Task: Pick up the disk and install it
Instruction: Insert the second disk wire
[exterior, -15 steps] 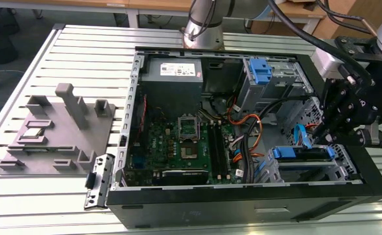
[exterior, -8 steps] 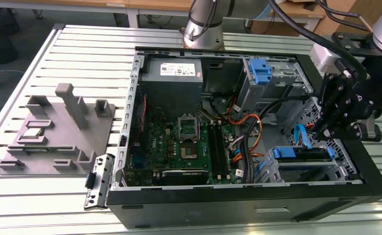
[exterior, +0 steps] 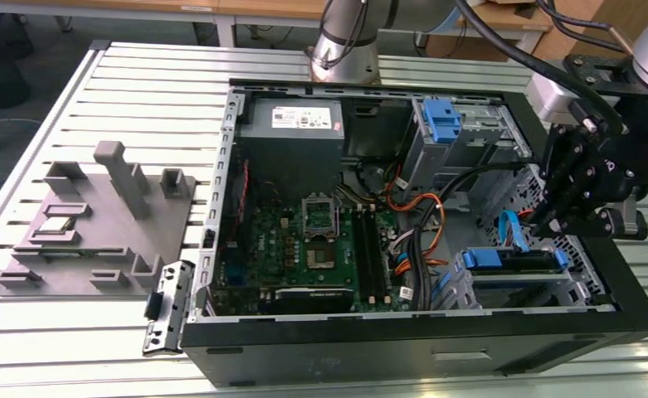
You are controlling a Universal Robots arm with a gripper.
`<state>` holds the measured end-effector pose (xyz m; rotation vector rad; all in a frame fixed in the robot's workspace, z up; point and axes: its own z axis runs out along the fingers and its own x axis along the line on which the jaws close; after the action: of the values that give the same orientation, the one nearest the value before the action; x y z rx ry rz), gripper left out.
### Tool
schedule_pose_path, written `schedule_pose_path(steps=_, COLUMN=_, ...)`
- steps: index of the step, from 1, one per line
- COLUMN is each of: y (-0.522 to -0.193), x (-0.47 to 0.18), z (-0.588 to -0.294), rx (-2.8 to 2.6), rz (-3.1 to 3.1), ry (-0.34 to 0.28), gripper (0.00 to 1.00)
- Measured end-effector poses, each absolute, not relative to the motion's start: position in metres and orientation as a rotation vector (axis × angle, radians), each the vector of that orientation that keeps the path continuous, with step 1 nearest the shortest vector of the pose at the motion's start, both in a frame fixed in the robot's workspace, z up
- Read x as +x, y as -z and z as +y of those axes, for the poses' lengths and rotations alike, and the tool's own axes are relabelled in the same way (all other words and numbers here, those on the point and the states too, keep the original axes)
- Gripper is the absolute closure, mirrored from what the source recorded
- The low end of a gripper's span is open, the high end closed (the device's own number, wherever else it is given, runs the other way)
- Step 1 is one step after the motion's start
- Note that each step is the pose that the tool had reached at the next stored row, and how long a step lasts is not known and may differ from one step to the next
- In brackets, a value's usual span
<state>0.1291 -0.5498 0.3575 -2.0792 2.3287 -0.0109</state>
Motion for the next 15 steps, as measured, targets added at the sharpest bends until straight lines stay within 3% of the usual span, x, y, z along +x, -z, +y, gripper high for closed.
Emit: schedule_pose_path(steps=15, y=-0.357, x=0.139, z=-0.53, rx=-2.079, rz=2.329, ry=0.011, gripper=0.76)
